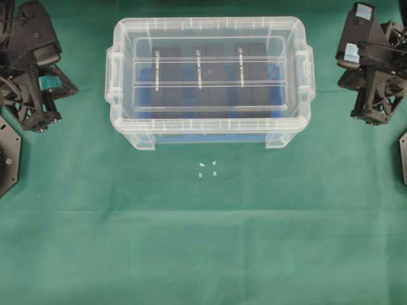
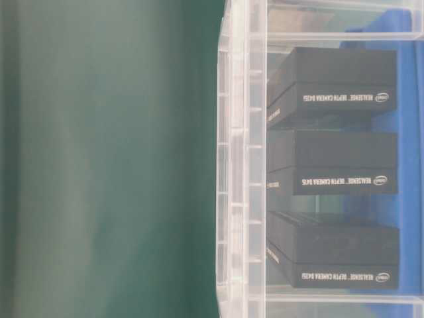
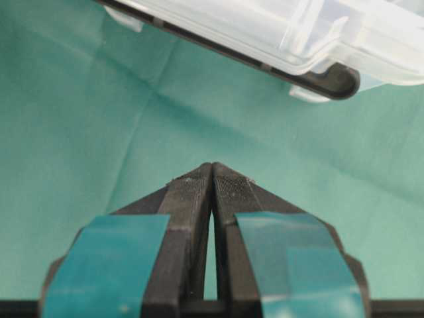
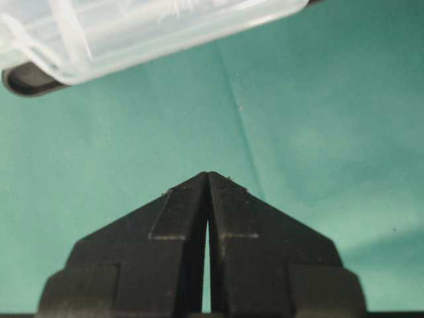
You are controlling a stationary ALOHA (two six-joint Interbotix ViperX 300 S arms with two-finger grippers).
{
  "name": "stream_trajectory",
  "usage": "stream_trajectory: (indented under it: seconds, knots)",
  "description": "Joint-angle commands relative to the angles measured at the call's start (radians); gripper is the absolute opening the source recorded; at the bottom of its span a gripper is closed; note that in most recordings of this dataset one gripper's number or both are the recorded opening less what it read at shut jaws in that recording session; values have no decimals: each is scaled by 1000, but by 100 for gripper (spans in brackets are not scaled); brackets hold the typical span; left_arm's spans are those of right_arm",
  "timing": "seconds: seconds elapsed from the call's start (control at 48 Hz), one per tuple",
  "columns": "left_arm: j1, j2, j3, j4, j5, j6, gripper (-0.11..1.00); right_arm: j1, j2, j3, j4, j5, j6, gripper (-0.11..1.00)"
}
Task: Clamp the lid of the box with both arms, then lift and open it.
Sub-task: 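Move both grippers onto the lid rim at the left and right ends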
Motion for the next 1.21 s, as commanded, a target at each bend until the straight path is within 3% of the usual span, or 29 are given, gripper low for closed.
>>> stream_trajectory:
  seconds: [0.0, 0.375, 0.854, 1.187]
  knots:
    - [2, 11, -29, 9, 12, 12, 1, -3, 8, -31, -8, 3, -8, 0]
    - [-5, 92, -74, 17, 115, 170, 1, -3, 41, -52, -28, 37, -147, 0]
    - [-5, 124, -114, 14, 133, 219, 1, -3, 43, -64, -28, 48, -161, 0]
    - [-5, 236, -163, 9, 86, 278, 1, -3, 110, -107, -28, 34, -186, 0]
